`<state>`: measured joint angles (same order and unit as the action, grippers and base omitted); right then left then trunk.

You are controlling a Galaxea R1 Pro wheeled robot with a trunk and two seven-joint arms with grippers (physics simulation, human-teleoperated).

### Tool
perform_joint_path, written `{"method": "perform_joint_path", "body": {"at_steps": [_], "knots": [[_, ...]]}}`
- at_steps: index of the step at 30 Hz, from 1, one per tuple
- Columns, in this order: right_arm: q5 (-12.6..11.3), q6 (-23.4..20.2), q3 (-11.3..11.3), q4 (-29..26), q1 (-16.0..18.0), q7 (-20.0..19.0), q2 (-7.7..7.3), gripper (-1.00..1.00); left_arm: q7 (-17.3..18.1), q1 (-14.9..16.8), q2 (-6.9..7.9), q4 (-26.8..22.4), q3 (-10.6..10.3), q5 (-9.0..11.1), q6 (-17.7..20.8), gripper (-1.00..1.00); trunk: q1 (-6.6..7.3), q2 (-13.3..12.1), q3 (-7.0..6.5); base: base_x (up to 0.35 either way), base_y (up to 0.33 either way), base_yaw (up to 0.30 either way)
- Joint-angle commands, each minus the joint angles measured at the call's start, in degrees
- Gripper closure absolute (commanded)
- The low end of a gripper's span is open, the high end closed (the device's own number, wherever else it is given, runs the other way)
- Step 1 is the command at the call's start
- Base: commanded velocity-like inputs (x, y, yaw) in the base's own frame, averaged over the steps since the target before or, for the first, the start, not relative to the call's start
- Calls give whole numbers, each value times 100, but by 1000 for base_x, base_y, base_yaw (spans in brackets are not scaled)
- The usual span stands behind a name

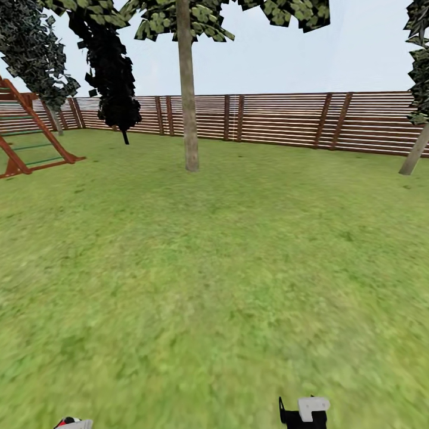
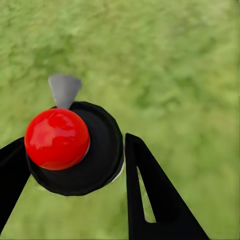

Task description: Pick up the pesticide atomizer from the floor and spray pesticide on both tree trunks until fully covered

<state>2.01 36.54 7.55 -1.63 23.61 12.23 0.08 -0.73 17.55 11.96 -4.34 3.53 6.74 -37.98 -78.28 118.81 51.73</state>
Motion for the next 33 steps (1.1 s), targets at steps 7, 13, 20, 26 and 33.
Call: {"method": "perform_joint_path", "body": {"at_steps": [7, 13, 20, 26, 33], "knots": [[22, 2, 44, 5, 4, 61, 1, -100, 9, 3, 1, 3, 33, -6, -16, 100, -3, 2, 5, 340, 0, 0], [22, 2, 44, 5, 4, 61, 1, -100, 7, 3, 1, 3, 33, -6, -20, 100, -3, 2, 5, 340, 0, 0], [20, 2, 44, 5, 4, 61, 1, -100, 4, 3, 4, 3, 33, -6, -19, 100, -3, 2, 5, 340, 0, 0], [21, 2, 44, 5, 4, 61, 1, -100, 8, 3, -1, 3, 33, -6, -15, 100, -3, 2, 5, 340, 0, 0], [20, 2, 44, 5, 4, 58, 1, -100, 5, 3, -1, 3, 33, -6, -18, 100, -3, 2, 5, 340, 0, 0]]}}
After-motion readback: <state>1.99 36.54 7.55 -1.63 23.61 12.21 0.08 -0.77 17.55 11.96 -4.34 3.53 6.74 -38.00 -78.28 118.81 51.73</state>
